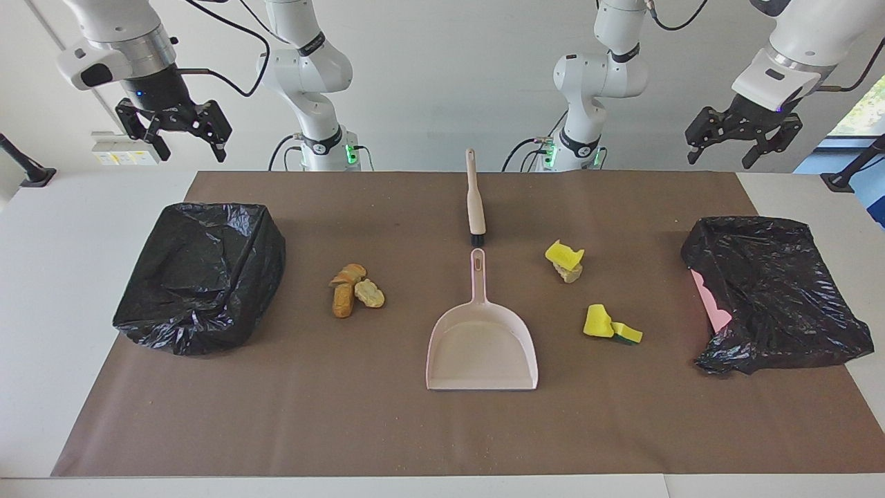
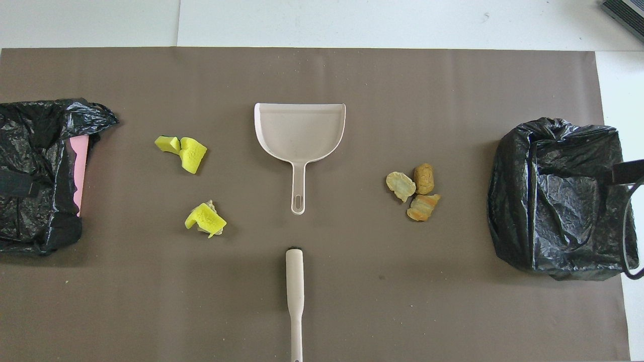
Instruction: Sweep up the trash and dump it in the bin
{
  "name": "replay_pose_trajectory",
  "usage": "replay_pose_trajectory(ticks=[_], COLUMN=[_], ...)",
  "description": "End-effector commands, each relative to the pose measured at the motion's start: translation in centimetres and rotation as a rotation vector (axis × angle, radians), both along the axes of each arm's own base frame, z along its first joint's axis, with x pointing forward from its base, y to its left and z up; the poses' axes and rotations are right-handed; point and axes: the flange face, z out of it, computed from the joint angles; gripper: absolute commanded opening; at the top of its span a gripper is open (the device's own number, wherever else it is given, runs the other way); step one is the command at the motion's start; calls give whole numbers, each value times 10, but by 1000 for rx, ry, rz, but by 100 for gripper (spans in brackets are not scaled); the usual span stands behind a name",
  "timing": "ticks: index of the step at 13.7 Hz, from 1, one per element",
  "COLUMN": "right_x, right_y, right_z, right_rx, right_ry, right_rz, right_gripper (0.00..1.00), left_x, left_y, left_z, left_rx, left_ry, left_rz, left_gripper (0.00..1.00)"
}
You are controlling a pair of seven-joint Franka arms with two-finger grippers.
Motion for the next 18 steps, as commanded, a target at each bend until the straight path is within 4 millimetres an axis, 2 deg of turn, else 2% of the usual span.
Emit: replay_pose_trajectory(ticks=[1,7,8,9,11,18], right_x=[-4,-14,-15,-15,-8,-8], right_y=[-1,5,5,7,8,10], right_z=[0,-9,-9,-9,-13,-13], right_rx=[15,16,16,16,14,6], right_ry=[0,31,31,29,14,15], right_rz=[3,13,13,13,6,1], right_gripper=[100,100,100,100,100,100], left_x=[1,5,6,6,3,-2], left_y=[5,-4,-1,-12,-20,-3], left_z=[9,12,10,11,12,10], left_rx=[3,8,11,17,29,32], left_ry=[-20,-52,-50,-50,-55,-35], left_rz=[24,11,18,0,-6,25], left_gripper=[100,100,100,100,100,100])
